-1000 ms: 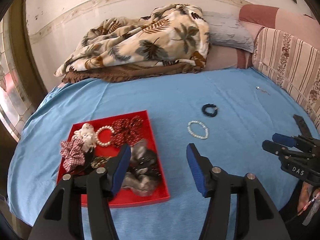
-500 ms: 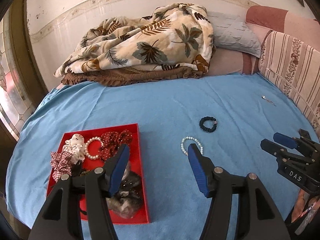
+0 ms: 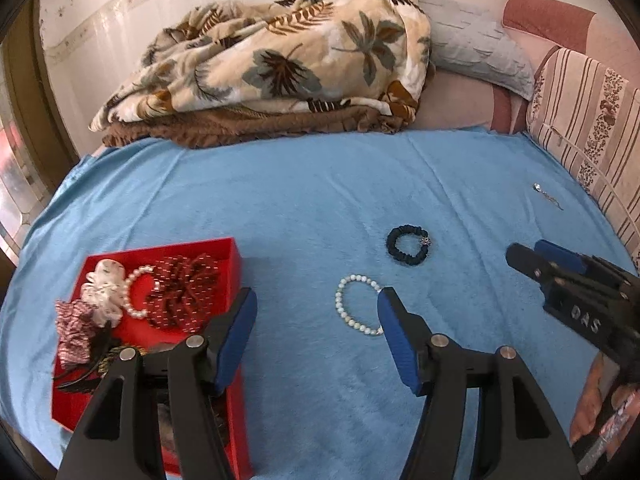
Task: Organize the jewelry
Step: 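Lift both open tools out of the tray toward the remaining bracelets, then grasp the white bead bracelet with the left tool while the right grasps the black beaded hair tie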
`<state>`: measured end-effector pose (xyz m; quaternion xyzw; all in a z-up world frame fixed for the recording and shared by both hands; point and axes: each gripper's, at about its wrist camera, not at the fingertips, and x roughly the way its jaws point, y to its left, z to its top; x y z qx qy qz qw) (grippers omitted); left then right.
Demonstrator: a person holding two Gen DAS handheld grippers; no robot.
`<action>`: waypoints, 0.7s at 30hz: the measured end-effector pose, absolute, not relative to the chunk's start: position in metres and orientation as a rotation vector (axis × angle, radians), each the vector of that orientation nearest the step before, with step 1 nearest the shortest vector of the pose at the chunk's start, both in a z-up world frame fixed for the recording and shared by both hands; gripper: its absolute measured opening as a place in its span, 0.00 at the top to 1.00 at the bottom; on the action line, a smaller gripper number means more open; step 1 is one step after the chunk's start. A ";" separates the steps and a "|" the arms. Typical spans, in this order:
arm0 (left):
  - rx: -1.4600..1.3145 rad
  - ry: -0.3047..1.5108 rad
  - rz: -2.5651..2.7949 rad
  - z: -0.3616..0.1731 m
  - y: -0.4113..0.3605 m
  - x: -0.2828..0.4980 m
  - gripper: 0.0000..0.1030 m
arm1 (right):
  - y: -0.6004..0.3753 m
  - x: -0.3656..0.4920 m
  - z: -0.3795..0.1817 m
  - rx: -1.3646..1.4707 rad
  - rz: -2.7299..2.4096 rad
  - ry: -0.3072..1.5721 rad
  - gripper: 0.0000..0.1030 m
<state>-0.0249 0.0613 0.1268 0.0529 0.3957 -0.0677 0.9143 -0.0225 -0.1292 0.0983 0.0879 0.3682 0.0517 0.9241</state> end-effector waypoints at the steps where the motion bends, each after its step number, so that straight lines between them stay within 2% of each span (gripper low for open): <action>1: 0.104 0.822 -0.144 0.124 0.060 -0.022 0.40 | -0.131 -0.017 0.095 0.187 0.107 0.761 0.50; 6: 0.085 0.874 -0.173 0.104 0.055 -0.006 0.41 | -0.136 0.009 0.073 0.205 0.154 0.814 0.50; 12: 0.101 0.924 -0.178 0.078 0.045 0.010 0.57 | -0.125 0.029 0.060 0.205 0.233 0.837 0.50; 21: 0.086 0.983 -0.144 0.047 0.051 0.035 0.57 | -0.112 0.062 0.031 0.187 0.244 0.901 0.50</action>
